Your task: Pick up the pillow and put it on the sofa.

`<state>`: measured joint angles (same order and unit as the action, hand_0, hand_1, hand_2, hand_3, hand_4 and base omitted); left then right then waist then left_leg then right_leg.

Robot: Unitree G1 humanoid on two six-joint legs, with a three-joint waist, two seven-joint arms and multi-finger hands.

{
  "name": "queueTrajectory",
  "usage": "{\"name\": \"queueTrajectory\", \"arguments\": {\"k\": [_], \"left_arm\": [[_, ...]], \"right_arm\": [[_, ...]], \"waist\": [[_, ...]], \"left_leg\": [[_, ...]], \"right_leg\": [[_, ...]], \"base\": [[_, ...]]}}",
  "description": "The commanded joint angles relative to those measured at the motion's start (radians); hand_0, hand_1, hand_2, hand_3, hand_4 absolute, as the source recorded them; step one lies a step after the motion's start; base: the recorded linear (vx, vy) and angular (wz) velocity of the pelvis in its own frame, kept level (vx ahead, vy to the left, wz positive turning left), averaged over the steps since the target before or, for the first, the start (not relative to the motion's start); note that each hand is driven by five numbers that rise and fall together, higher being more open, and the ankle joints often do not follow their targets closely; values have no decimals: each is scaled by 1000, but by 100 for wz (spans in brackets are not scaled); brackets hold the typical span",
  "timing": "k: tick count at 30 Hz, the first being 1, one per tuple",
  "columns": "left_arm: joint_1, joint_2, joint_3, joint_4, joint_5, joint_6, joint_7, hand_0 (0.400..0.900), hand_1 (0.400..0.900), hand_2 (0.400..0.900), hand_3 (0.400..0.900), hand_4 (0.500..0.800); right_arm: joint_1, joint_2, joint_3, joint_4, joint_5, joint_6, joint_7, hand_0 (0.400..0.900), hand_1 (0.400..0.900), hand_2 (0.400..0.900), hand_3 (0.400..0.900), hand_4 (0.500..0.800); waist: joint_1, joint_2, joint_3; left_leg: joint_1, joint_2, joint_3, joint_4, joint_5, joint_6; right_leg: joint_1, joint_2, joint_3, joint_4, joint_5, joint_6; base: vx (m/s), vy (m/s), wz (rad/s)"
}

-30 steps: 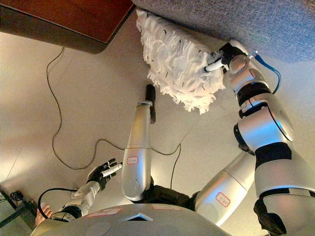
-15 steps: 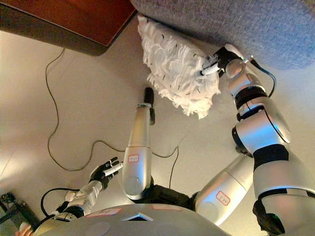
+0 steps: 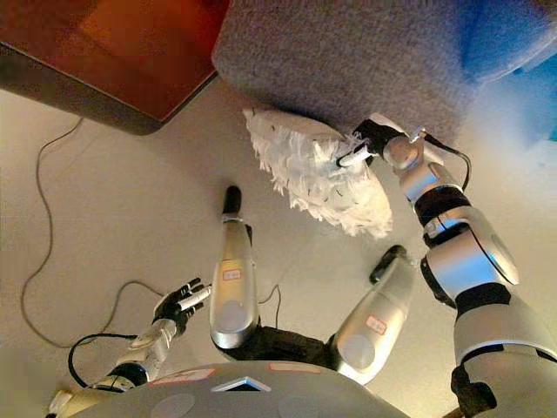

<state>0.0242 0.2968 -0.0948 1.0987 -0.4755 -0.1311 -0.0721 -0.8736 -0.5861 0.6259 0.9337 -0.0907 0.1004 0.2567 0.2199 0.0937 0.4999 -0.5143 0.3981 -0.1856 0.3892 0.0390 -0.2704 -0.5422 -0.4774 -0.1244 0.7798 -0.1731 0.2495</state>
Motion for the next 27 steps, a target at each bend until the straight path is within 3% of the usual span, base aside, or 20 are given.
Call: {"name": "queueTrajectory", "arguments": {"k": [1, 11, 15, 18, 20, 21, 25, 27], "left_arm": [[59, 162, -8, 36, 36, 17, 36, 900, 900, 900, 900, 800], [103, 189, 72, 28, 120, 28, 56, 900, 900, 900, 900, 800], [105, 203, 99, 7, 154, 66, 72, 900, 900, 900, 900, 800], [97, 209, 116, 2, 156, 88, 91, 900, 900, 900, 900, 800], [98, 202, 139, 18, 131, 96, 106, 900, 900, 900, 900, 800], [98, 202, 139, 18, 131, 96, 106, 900, 900, 900, 900, 800], [112, 187, 158, 30, 142, 84, 109, 900, 900, 900, 900, 800], [128, 170, 166, 57, 148, 71, 98, 900, 900, 900, 900, 800]], "right_arm": [[-19, -58, -87, -178, 30, -98, 33, 400, 400, 400, 400, 500], [90, -167, -120, -471, 80, -119, 92, 400, 400, 400, 400, 500], [105, -215, -147, -541, 112, -117, 124, 400, 400, 400, 400, 500], [70, -236, -128, -542, 153, -119, 143, 400, 400, 400, 400, 500], [14, -237, -91, -504, 189, -135, 163, 400, 400, 400, 400, 500], [13, -237, -90, -504, 189, -136, 163, 400, 400, 400, 400, 500], [-41, -281, -77, -496, 234, -108, 174, 400, 400, 400, 400, 500], [-59, -304, -66, -492, 247, -113, 180, 400, 400, 400, 400, 500]], "waist": [[-6, -44, -75], [-31, -95, -183], [-37, -106, -241], [-44, -116, -274], [-42, -122, -305], [-42, -121, -306], [-12, -164, -327], [2, -176, -332]], "left_leg": [[155, 69, 59, 11, 16, 9], [331, 97, 150, -79, 39, 9], [416, 104, 189, -133, 47, 16], [489, 97, 210, -223, 73, 26], [545, 100, 217, -302, 132, 23], [543, 101, 217, -302, 133, 22], [453, 95, 137, -204, 306, 18], [428, 66, 118, -163, 296, 28]], "right_leg": [[89, -49, 56, -303, 251, 12], [308, -7, -43, -414, 248, 12], [372, 12, -75, -390, 200, 12], [423, 67, -90, -392, 149, 12], [462, 141, -103, -407, 115, -29], [461, 142, -104, -409, 117, -30], [547, 228, -149, -517, 124, -93], [581, 241, -185, -560, 120, -108]], "base": [[122, -77, -4], [128, -88, -3], [173, -192, -3], [126, -282, -11], [102, -301, -29], [70, -250, -15], [72, -369, 4], [180, -248, -5]]}}
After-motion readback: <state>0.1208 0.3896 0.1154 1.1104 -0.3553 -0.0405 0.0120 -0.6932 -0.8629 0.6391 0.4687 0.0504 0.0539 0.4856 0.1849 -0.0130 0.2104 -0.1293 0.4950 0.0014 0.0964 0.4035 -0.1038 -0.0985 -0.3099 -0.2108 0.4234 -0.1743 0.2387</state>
